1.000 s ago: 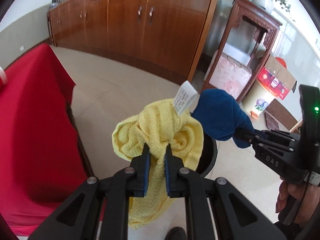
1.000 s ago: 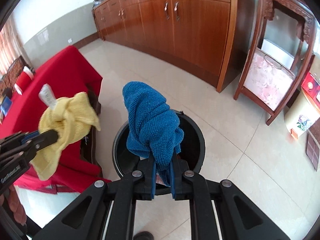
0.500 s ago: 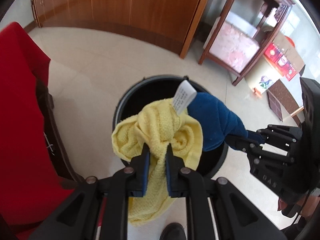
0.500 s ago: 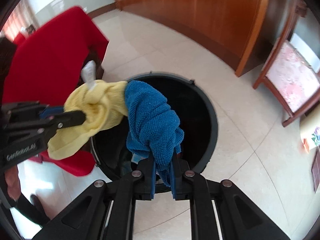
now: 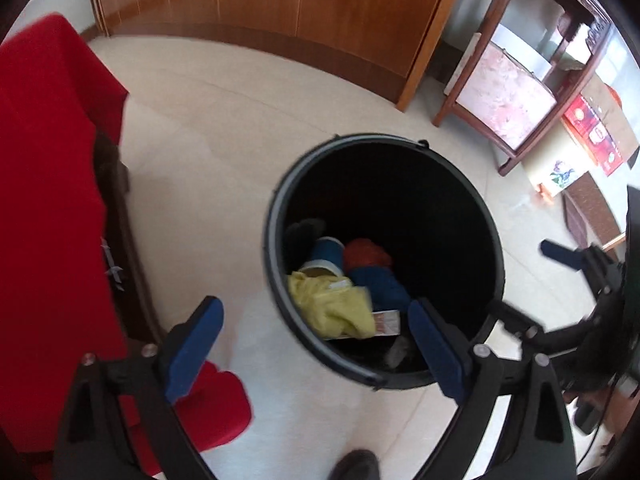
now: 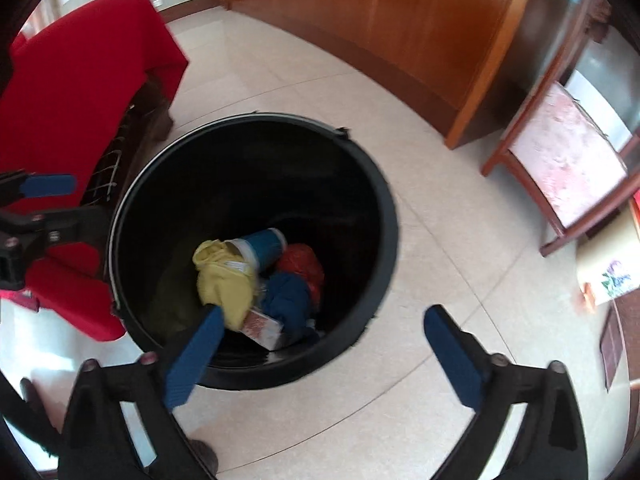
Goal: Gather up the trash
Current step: 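Open both tools to drop the towel and cloth into the bin, then move both tools back toward the table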
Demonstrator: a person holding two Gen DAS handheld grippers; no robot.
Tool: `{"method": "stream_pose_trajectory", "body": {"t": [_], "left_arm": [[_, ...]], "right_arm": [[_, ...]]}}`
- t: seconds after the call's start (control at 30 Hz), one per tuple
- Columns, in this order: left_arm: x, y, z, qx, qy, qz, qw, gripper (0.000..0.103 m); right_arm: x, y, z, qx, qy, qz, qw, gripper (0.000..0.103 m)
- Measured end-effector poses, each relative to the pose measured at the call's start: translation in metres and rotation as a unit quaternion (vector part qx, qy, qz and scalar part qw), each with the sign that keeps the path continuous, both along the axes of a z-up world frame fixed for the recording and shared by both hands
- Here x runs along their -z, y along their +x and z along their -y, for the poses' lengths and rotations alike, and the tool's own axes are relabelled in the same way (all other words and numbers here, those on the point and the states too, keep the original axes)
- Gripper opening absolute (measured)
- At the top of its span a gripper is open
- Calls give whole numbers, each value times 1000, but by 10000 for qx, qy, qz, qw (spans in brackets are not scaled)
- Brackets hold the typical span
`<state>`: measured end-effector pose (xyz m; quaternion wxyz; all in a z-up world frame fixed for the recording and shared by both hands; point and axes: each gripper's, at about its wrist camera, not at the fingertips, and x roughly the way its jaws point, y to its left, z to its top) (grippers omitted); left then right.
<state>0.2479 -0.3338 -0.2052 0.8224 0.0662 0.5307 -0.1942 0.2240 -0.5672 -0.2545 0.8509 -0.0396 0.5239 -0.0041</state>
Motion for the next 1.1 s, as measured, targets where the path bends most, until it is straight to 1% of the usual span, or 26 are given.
{"method": "stream_pose_trajectory", "body": {"t": [0.13, 0.23, 0.3, 0.4, 0.43, 0.47, 0.57, 0.63, 0.73, 0.87, 0.93, 1.0, 1.1], "left_arm": [[-25, -18, -11, 29, 188, 546, 9983, 95], [-55, -33, -27, -34, 227, 1027, 9944, 95], [-73, -41, -37, -107, 210, 1186, 9927, 101], [-96, -48, -52, -93, 158, 1339, 9908, 103], [-98, -48, -54, -85, 182, 1335, 9908, 103], [-105, -49, -60, -109, 212, 1351, 9906, 103], [-125, -55, -75, -200, 139, 1468, 9889, 103], [-139, -62, -87, -199, 62, 1558, 9876, 103], [-152, -70, -107, -249, 152, 1646, 9859, 103], [-169, -80, -144, -550, 138, 1935, 9795, 103], [-175, -84, -170, -819, 79, 2058, 9751, 103], [-176, -85, -196, -1117, 11, 2062, 9721, 103], [-178, -90, -235, -1518, -99, 2083, 9662, 103]], "right_arm": [[-22, -7, 7, 319, 53, 189, 9993, 103], [-47, -11, 6, 523, 27, 478, 9975, 103], [-65, -16, 0, 624, 79, 684, 9957, 103], [-92, -27, -15, 716, 82, 1000, 9924, 103], [-102, -32, -22, 723, 51, 1120, 9911, 103], [-112, -36, -30, 708, 19, 1247, 9897, 103], [-135, -47, -52, 667, 24, 1524, 9861, 103], [-148, -51, -65, 641, 75, 1648, 9842, 103], [-167, -55, -87, 548, 160, 1808, 9819, 103], [-195, -56, -129, 315, 290, 2023, 9784, 103], [-205, -58, -152, 119, 420, 2130, 9761, 103], [-213, -59, -175, -67, 532, 2235, 9732, 103], [-222, -57, -215, -276, 512, 2373, 9697, 103]]}}
